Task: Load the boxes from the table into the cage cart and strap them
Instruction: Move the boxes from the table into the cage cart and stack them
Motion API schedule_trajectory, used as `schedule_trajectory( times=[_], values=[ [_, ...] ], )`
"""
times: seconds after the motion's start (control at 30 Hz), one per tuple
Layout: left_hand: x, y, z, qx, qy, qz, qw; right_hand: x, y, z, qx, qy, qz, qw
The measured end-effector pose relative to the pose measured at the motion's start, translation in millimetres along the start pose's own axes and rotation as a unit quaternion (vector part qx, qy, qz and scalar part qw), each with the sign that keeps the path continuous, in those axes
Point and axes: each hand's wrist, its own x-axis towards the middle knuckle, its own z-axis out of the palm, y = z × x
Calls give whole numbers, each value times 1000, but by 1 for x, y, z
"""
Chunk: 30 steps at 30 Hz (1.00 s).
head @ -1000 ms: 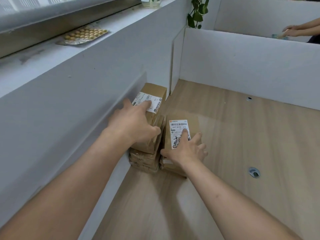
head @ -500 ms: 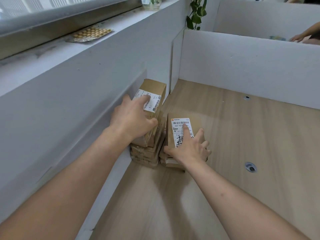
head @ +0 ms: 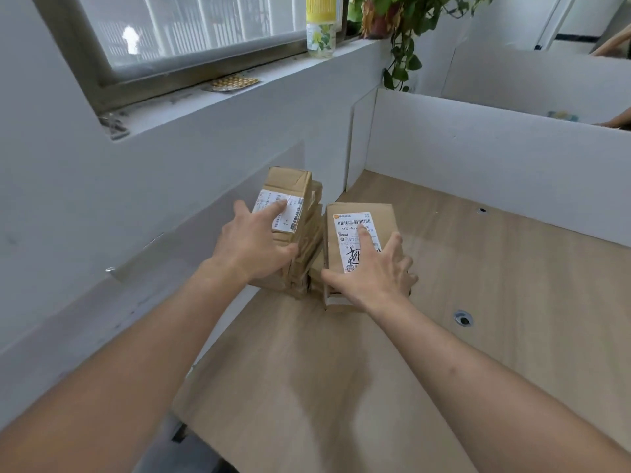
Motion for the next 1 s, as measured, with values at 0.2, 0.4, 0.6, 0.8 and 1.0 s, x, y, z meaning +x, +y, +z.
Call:
schedule_trajectory(
  times=[0.2,0.4,0.6,0.8,1.0],
  values=[
    [-82,1,7,-19,23,-58,998,-58,24,-21,10,-1,-60,998],
    [-166,-2,13,-2,57,-112,992,-114,38,-21,-12,-27,-130,991],
    [-234,-22,19,-2,63,-163,985,-166,35,-10,-17,-48,-175,983],
    [-296,-53,33,-15,54,-203,978,-219,25,17,-53,-70,-202,975],
    [-355,-95,47,-33,26,-232,972,-274,11,54,-84,-88,-225,967]
  ],
)
